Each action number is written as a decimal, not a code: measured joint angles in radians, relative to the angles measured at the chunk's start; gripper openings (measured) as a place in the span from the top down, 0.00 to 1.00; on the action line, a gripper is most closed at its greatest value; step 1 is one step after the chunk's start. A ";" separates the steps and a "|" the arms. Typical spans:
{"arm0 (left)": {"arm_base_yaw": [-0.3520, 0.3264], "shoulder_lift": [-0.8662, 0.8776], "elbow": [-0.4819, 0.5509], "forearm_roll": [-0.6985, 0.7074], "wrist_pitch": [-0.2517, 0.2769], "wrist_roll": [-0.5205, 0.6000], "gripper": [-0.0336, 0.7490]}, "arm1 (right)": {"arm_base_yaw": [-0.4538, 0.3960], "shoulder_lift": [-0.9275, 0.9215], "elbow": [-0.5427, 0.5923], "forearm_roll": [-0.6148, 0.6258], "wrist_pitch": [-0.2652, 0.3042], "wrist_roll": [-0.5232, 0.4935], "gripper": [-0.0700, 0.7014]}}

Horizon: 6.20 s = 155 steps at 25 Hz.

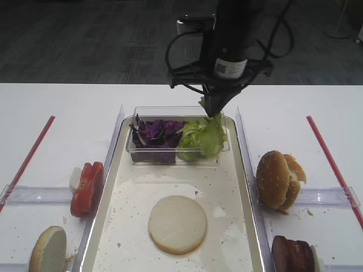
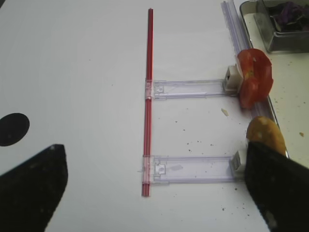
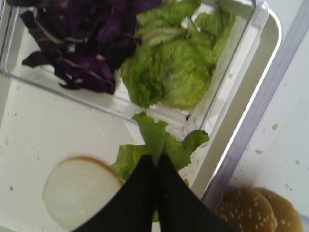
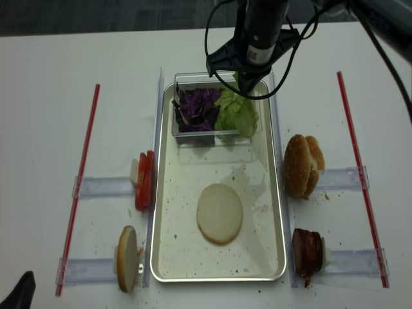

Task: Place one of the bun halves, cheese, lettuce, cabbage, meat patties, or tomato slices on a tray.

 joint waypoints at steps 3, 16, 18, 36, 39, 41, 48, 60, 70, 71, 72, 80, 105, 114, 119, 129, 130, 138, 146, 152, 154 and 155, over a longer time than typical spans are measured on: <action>0.000 0.000 0.000 0.000 0.000 0.000 0.08 | 0.018 -0.071 0.113 -0.002 0.000 -0.003 0.85; 0.000 0.000 0.000 0.000 0.000 0.000 0.08 | 0.091 -0.167 0.302 -0.009 -0.009 -0.006 0.85; 0.000 0.000 0.000 0.000 0.000 0.000 0.08 | 0.091 -0.167 0.302 0.010 -0.011 -0.008 0.85; 0.000 0.000 0.000 0.000 0.000 0.000 0.08 | 0.242 -0.116 0.302 0.111 -0.040 -0.036 0.85; 0.000 0.000 0.000 0.000 0.000 0.000 0.08 | 0.244 -0.098 0.302 0.118 -0.052 -0.043 0.85; 0.000 0.000 0.000 0.000 0.000 0.000 0.08 | 0.246 -0.094 0.302 0.124 -0.061 -0.049 0.85; 0.000 0.000 0.000 0.000 0.000 0.000 0.08 | 0.250 -0.063 0.302 0.126 -0.090 -0.056 0.85; 0.000 0.000 0.000 0.000 0.000 0.000 0.08 | 0.250 -0.010 0.257 0.118 -0.102 -0.060 0.85; 0.000 0.000 0.000 0.000 0.000 0.000 0.08 | 0.250 0.007 0.255 0.112 -0.078 -0.060 0.85; 0.000 0.000 0.000 0.000 0.000 0.000 0.08 | 0.250 0.007 0.255 0.112 -0.078 -0.060 0.85; 0.000 0.000 0.000 0.000 0.000 0.000 0.08 | 0.250 0.007 0.255 0.110 -0.078 -0.062 0.84; 0.000 0.000 0.000 0.000 0.000 0.000 0.08 | 0.250 0.007 0.255 0.109 -0.070 -0.078 0.25; 0.000 0.000 0.000 0.000 0.000 0.000 0.08 | 0.248 0.007 0.255 0.109 -0.064 -0.078 0.14; 0.000 0.000 0.000 0.000 0.000 0.000 0.08 | 0.225 0.007 0.178 0.122 -0.024 -0.078 0.14; 0.000 0.000 0.000 0.000 0.000 0.000 0.08 | 0.225 0.007 0.070 0.117 -0.020 -0.078 0.14; 0.000 0.000 0.000 0.000 0.000 0.000 0.08 | 0.177 0.007 0.042 0.047 -0.012 -0.063 0.14; 0.000 0.000 0.000 0.000 0.000 0.000 0.08 | 0.156 0.007 0.042 0.047 -0.012 -0.061 0.14; 0.000 0.000 0.000 0.000 0.000 0.000 0.08 | -0.145 0.007 0.042 0.021 -0.012 -0.041 0.14; 0.000 0.000 0.000 0.000 0.000 0.000 0.08 | -0.414 0.007 0.042 -0.061 -0.012 -0.039 0.14; 0.000 0.000 0.000 0.000 0.000 0.000 0.08 | -0.488 0.007 0.042 -0.065 -0.012 -0.046 0.14; 0.000 0.000 0.000 0.000 0.000 0.000 0.08 | -0.499 0.007 0.042 -0.065 -0.012 -0.052 0.14; 0.000 0.000 0.000 0.000 0.000 0.000 0.08 | -0.499 0.007 0.042 -0.065 -0.012 -0.058 0.14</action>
